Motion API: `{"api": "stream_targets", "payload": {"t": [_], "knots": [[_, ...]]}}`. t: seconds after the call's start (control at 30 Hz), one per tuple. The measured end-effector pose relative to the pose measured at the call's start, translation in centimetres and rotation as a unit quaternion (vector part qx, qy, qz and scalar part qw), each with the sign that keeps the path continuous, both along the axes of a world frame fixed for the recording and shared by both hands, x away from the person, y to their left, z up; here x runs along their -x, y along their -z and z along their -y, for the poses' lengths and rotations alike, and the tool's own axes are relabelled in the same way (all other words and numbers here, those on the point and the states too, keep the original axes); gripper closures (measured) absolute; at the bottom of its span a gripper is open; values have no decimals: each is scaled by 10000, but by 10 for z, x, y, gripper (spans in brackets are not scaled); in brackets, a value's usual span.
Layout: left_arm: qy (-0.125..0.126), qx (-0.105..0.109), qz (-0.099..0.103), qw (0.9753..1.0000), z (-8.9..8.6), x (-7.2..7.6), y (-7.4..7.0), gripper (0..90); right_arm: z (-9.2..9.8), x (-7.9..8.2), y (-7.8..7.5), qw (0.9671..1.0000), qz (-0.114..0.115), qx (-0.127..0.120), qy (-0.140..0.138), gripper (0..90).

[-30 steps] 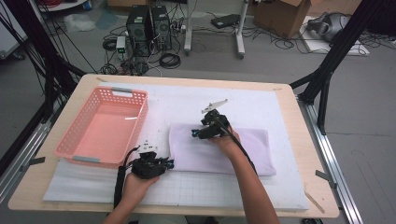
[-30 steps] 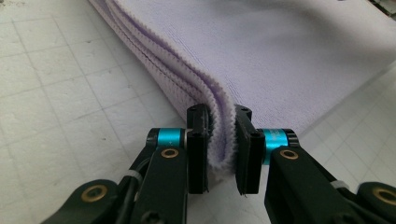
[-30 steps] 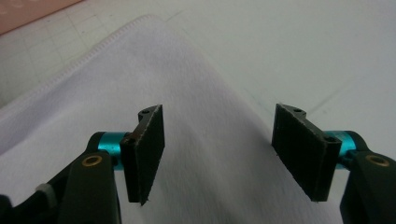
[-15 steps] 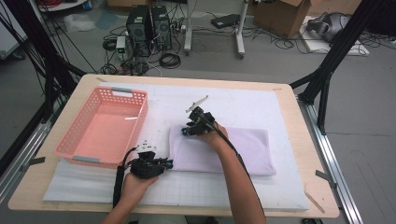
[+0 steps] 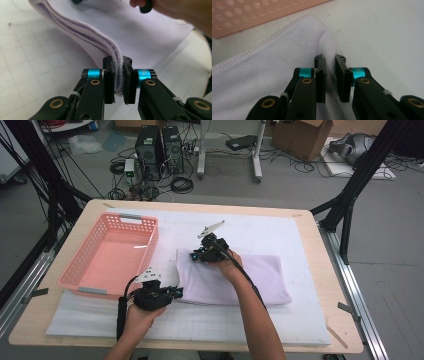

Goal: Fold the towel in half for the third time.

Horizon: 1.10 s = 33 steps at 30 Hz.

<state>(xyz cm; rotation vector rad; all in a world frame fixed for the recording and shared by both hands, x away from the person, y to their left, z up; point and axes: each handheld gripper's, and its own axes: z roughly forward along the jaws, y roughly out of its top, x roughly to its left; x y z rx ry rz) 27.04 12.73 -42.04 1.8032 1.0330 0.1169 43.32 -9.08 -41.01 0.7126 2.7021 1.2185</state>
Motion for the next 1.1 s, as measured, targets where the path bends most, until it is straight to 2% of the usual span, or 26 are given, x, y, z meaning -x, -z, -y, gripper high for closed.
{"api": "stream_targets", "payload": {"t": [0.1,0.2,0.37,0.63,0.87,1.1], "knots": [[98,77,52,9999,5,-1,-5,818,9,2,-7,9998,70,-160,27,801],[212,177,85,9996,13,-4,-9,817,19,3,-12,9996,172,-206,73,801],[416,261,156,9987,34,-7,-17,816,36,4,-20,9990,229,-333,179,801],[683,163,163,9974,65,-16,-24,813,66,11,-32,9976,388,-416,388,800],[861,150,145,9961,92,-21,-29,811,96,16,-34,9954,524,-484,633,799],[1016,108,146,9947,119,-26,-34,809,117,19,-33,9938,593,-502,801,797]]}}
